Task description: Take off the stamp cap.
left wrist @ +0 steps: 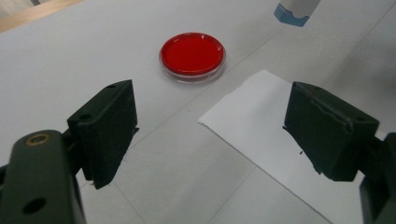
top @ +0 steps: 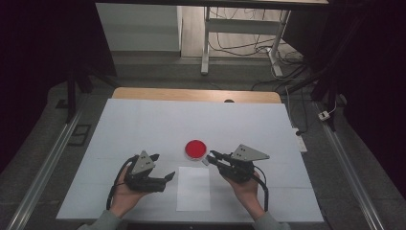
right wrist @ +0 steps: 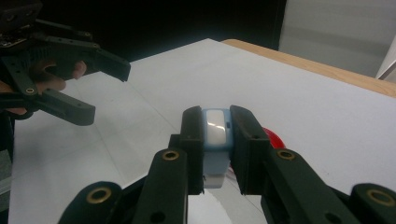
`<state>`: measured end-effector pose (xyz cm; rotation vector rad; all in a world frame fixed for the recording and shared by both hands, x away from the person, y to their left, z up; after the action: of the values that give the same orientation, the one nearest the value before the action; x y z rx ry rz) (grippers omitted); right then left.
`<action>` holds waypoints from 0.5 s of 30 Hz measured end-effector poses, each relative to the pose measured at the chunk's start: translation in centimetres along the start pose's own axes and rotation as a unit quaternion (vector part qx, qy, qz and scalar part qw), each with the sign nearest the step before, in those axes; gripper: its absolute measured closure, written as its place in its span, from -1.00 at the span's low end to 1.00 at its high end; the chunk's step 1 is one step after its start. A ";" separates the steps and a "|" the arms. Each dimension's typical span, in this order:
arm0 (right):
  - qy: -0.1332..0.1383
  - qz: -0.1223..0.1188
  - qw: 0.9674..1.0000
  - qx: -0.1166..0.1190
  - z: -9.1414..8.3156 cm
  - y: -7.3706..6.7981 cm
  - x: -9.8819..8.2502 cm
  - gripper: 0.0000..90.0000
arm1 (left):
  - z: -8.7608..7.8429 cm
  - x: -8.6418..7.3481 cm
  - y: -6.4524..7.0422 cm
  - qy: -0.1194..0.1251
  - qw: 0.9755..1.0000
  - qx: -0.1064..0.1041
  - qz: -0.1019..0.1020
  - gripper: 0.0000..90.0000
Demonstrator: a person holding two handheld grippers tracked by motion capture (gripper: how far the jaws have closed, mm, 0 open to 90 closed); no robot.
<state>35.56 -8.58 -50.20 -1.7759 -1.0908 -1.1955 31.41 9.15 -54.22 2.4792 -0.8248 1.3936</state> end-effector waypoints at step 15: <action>0.003 0.001 1.000 0.001 0.0 0.0 0.1 0.68 | 1.2 0.7 1.6 -0.003 1.000 -0.008 0.019 -0.60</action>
<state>35.57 -8.58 -50.11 -1.7701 -1.0858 -1.1978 31.67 7.04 -54.47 2.4697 -0.8863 1.3872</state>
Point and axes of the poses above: each handheld gripper's, and its own axes: z roughly forward along the jaws, x roughly out of its top, y roughly to its right, the point moved 10 cm from there along z, roughly forward along the jaws, and after that the axes turned 11 degrees about x, right-handed, at the moved point
